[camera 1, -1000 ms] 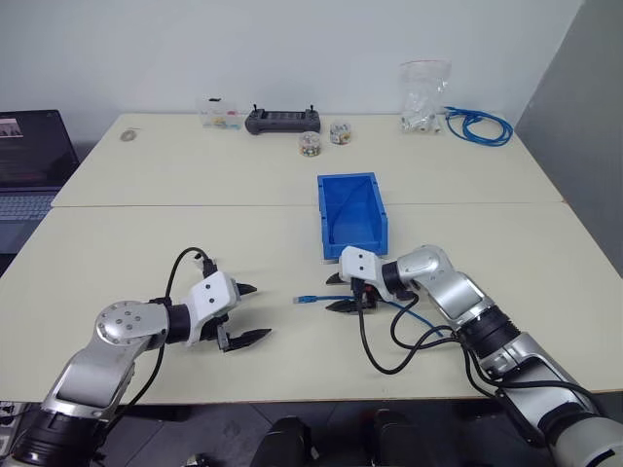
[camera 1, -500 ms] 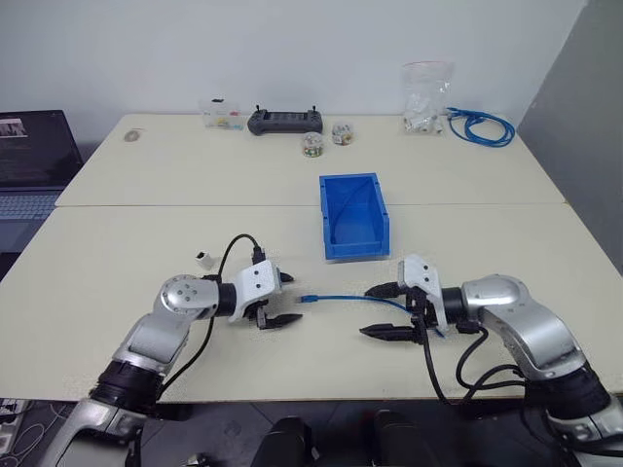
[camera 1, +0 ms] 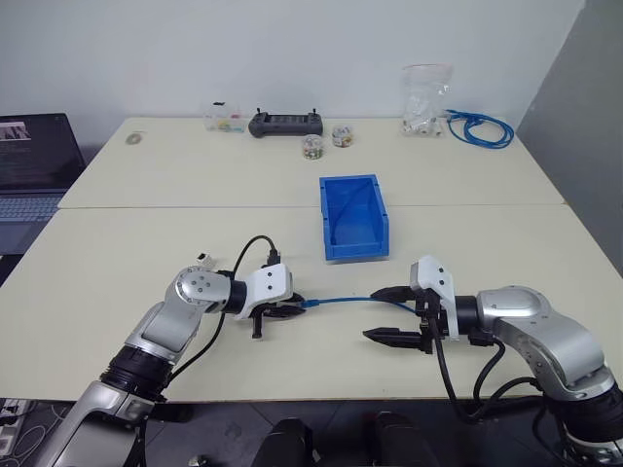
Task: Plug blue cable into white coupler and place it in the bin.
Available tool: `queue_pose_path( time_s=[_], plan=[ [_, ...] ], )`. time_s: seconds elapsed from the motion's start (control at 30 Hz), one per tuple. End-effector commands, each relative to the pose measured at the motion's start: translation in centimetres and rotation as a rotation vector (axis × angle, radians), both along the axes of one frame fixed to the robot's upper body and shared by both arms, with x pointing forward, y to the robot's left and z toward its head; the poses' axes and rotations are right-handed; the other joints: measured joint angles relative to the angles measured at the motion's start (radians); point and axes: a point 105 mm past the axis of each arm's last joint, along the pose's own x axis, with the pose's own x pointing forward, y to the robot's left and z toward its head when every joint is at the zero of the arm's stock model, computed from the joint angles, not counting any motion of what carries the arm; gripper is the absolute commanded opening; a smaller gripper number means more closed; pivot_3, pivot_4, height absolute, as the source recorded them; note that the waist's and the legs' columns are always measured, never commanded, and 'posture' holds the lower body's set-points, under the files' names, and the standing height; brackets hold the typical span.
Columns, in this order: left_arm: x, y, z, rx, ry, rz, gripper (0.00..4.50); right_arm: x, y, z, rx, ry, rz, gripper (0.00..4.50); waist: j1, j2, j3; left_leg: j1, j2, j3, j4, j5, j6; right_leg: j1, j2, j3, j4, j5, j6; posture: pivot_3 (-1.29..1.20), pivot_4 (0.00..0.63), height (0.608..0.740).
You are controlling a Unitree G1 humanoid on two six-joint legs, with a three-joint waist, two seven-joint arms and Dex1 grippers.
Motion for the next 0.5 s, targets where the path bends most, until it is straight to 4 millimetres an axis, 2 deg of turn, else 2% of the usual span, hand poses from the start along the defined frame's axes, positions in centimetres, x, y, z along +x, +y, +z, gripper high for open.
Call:
queue_pose_path(
  time_s=[0.03, 0.17, 0.3, 0.43, 0.5],
  plan=[
    [-0.7, 2.0, -2.5, 0.105, 0.088, 0.066, 0.23, -0.6, 0.1, 1.3, 0.019, -0.053, 0.027, 3.8, -0.001, 0.0, 0.0, 0.0, 0.0, 0.0, 0.0, 0.0, 0.0, 0.0, 0.0, 0.0, 0.0, 0.0, 0.0, 0.0, 0.15, 0.74],
    [-1.1, 1.3, -1.7, 0.078, 0.094, 0.03, 0.23, -1.3, -0.1, 1.4, 0.02, -0.016, 0.054, 3.8, -0.004, 0.0, 0.0, 0.0, 0.001, 0.0, 0.0, 0.0, 0.0, 0.0, 0.001, 0.0, 0.0, 0.0, 0.0, 0.0, 0.15, 0.74],
    [-1.0, -0.7, 0.6, -0.02, 0.085, -0.003, 0.23, -1.6, -0.1, 2.1, 0.059, 0.01, 0.048, 3.8, -0.005, 0.0, 0.0, 0.0, 0.001, 0.0, 0.0, 0.0, 0.0, 0.0, 0.001, 0.0, 0.0, 0.0, 0.0, 0.0, 0.15, 0.74],
    [-0.5, -4.2, 5.7, -0.259, 0.126, -0.04, 0.23, -2.9, -0.1, 2.0, 0.042, 0.005, 0.052, 3.8, 0.003, -0.003, 0.002, -0.004, 0.0, -0.001, 0.001, 0.0, 0.0, -0.002, 0.001, -0.001, 0.0, 0.0, 0.0, 0.0, 0.15, 0.74],
    [-0.5, -5.0, 7.3, -0.326, 0.146, -0.058, 0.23, -3.2, 0.1, 2.1, 0.053, 0.001, 0.043, 3.8, 0.009, -0.005, 0.003, -0.008, 0.0, -0.004, 0.003, 0.0, 0.0, -0.004, 0.001, -0.004, 0.0, 0.0, 0.0, 0.0, 0.15, 0.74]
  ],
)
